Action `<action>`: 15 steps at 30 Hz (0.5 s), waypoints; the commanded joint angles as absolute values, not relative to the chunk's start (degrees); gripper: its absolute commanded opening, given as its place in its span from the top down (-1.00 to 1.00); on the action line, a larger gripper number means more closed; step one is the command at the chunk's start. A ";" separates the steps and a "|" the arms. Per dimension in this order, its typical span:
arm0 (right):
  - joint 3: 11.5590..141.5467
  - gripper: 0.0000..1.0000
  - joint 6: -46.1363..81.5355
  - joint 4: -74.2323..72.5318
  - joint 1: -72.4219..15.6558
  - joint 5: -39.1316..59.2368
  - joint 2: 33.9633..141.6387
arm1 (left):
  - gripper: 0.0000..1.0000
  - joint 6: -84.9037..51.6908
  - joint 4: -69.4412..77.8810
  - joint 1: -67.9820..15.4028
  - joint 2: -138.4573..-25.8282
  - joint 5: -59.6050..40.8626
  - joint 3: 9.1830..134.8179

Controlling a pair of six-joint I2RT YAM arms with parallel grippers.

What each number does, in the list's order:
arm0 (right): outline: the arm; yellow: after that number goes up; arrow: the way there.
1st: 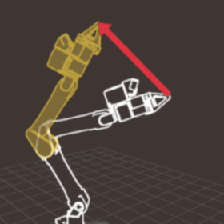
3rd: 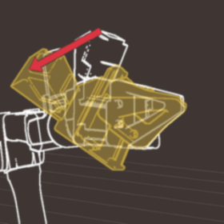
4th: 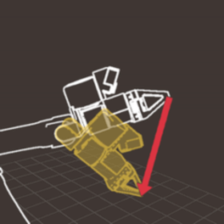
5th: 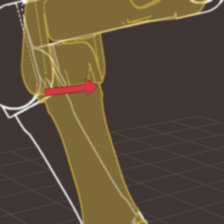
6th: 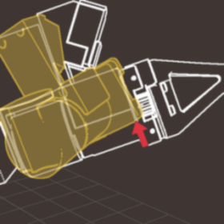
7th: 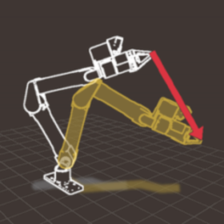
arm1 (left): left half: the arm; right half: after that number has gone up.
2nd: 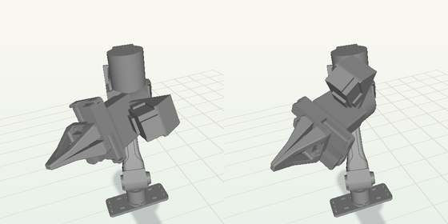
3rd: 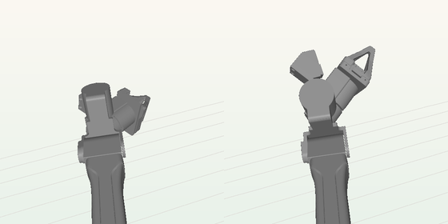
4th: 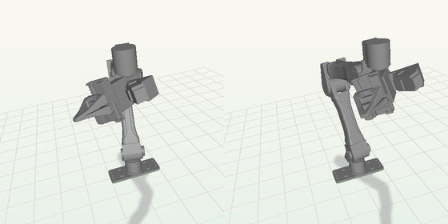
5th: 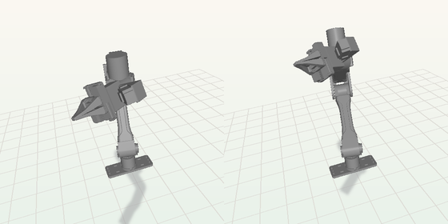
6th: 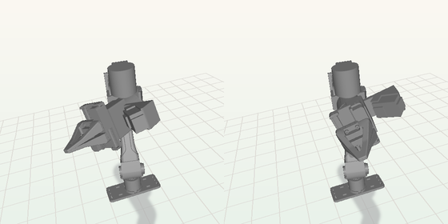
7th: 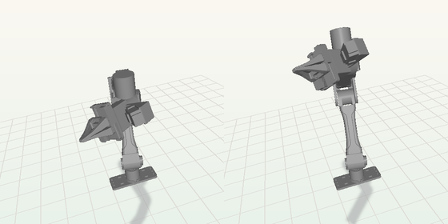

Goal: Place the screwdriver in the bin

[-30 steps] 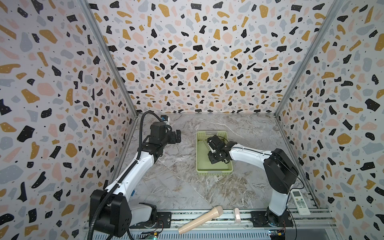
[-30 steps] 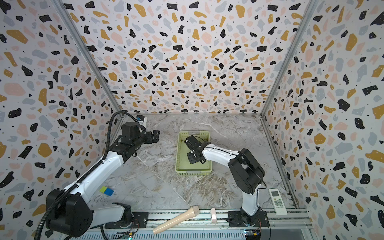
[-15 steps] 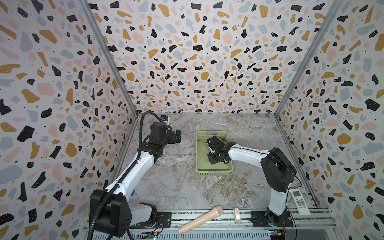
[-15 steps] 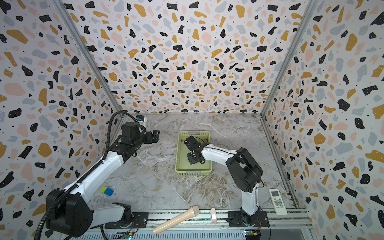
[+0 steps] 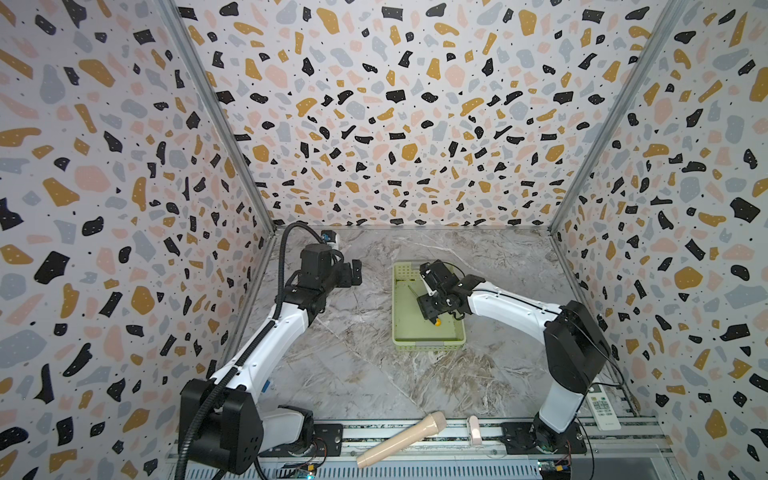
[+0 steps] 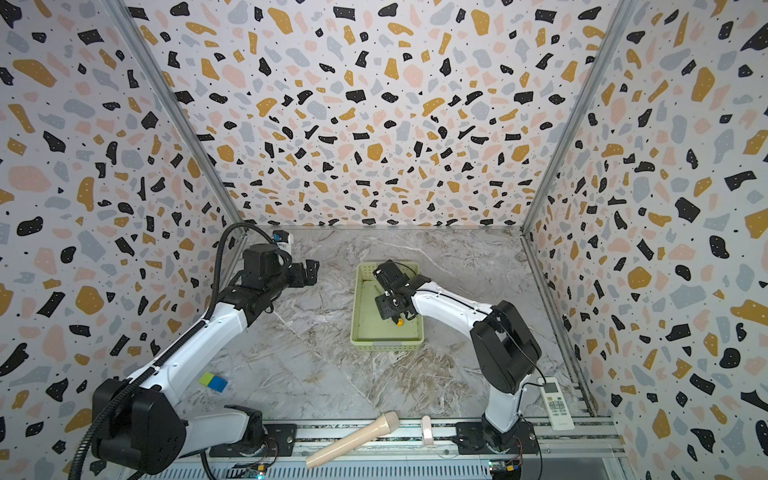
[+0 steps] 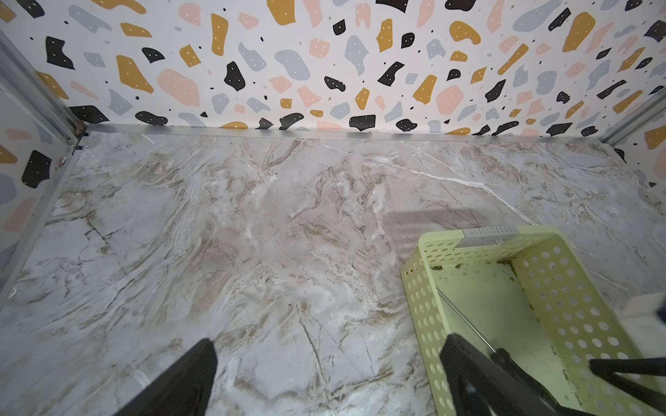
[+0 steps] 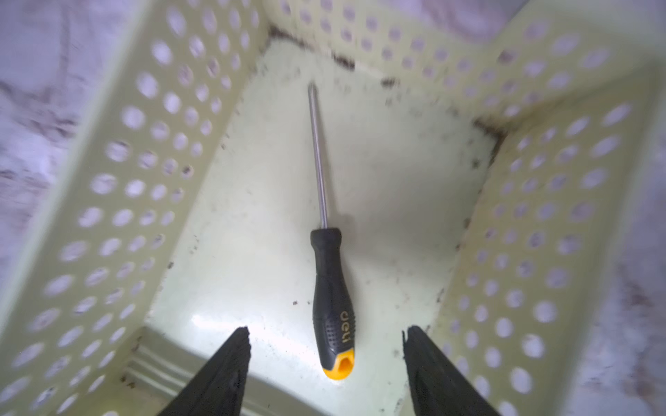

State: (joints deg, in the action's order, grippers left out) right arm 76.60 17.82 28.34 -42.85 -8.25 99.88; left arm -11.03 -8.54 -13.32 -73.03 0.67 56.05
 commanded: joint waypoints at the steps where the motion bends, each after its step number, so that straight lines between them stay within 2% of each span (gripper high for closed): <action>1: 81.68 -0.59 16.53 31.68 -41.51 -9.83 92.61 | -0.99 -9.81 -6.57 -13.54 -71.84 1.76 54.81; 3: 82.44 -1.00 16.61 31.78 -39.03 -9.02 89.06 | -0.99 -9.67 -5.75 -13.52 -70.88 2.20 54.21; 8: 78.89 -0.98 14.81 28.63 -30.29 -4.40 79.00 | -0.99 -7.48 -1.52 -13.55 -66.97 3.93 50.54; 15: 67.30 -0.98 14.76 22.65 -16.26 0.13 67.97 | -0.99 -6.57 11.06 -13.49 -58.03 12.35 39.50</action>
State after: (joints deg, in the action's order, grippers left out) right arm 71.00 15.73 24.21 -18.46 -2.81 69.34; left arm -8.01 2.24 -13.32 -60.82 7.29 42.96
